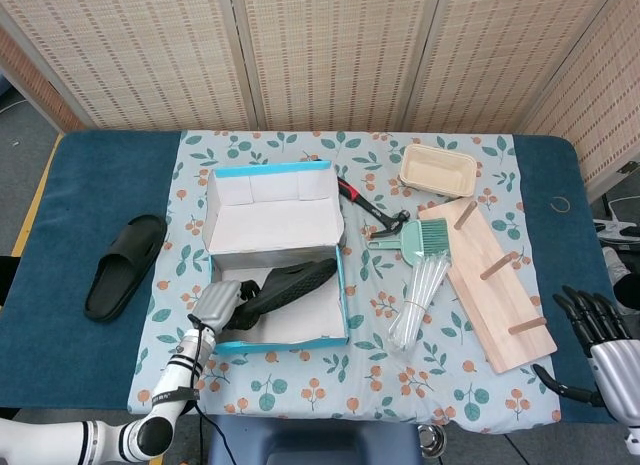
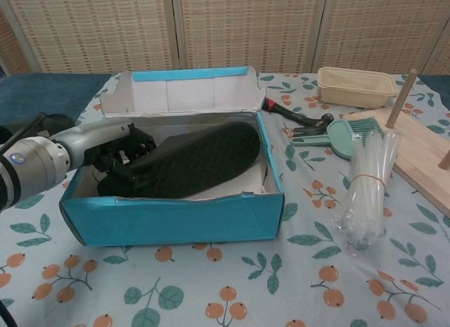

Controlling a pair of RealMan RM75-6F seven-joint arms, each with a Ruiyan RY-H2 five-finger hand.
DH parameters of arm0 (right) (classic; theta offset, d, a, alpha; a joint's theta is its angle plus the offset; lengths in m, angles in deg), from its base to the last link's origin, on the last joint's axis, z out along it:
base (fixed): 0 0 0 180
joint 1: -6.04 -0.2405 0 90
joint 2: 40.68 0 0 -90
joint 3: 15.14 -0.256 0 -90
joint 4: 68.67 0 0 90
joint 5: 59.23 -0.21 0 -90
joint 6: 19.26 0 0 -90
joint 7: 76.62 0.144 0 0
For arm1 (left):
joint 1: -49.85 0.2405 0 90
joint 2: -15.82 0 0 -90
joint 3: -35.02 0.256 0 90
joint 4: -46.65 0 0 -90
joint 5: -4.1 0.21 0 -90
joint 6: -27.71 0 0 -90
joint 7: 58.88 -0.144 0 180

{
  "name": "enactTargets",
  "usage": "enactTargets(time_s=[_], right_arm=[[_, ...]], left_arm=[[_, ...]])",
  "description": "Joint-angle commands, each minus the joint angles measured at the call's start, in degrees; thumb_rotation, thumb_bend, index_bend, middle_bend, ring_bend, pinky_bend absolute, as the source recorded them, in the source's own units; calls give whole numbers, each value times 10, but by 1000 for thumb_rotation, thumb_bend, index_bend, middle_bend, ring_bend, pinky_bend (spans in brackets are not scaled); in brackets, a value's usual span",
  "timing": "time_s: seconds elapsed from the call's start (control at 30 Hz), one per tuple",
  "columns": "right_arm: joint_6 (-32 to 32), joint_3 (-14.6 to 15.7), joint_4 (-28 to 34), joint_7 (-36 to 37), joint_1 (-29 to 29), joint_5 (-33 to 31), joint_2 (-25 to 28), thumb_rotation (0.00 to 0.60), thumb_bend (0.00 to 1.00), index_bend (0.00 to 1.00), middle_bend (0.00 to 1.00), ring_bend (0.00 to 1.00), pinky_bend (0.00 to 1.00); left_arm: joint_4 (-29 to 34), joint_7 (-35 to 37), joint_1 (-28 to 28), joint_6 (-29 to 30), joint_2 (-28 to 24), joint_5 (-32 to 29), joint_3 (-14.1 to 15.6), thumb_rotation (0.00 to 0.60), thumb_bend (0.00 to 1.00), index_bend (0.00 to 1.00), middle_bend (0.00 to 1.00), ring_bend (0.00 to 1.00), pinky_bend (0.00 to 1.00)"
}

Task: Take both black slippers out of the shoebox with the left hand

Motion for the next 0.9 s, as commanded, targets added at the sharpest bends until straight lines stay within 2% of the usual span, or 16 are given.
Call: enactTargets(time_s=[0.03,0.17,0.37,0.47,0.6,0.77,0.8,0.9], right_arm=[[2,0,1,-1,0,-1,0,345,202,0,0,0,0],[2,1,3,-2,0,-1,1,346,202,0,0,0,0],[6,1,3,-3,-1,-1,0,344,202,0,0,0,0],[8,2,3,-6,-2,0,0,345,202,0,0,0,0],[8,3,3,-3,-3,4,0,346,202,0,0,0,0],[7,4,3,0,-3,6,1,345,201,0,0,0,0],[5,4,4,1,-2,7,2,346,202,0,0,0,0],[5,4,5,2,-2,8,2,346,202,0,0,0,0]], left_arm=[[-7,2,5,39,18,26,2,600,633,672,631,479,569],[0,16,14,70,24,84,14,600,698,697,649,491,580],[56,22,34,128,2,186,29,600,717,698,652,491,580],[84,5,48,174,-20,247,34,600,716,699,654,491,580],[87,-53,79,267,-56,341,43,600,718,702,661,496,583],[87,-52,113,313,-91,372,53,600,718,703,661,497,584],[55,-56,152,366,-121,368,52,600,718,703,661,497,584],[-10,-10,198,392,-154,355,65,600,719,703,662,497,584]])
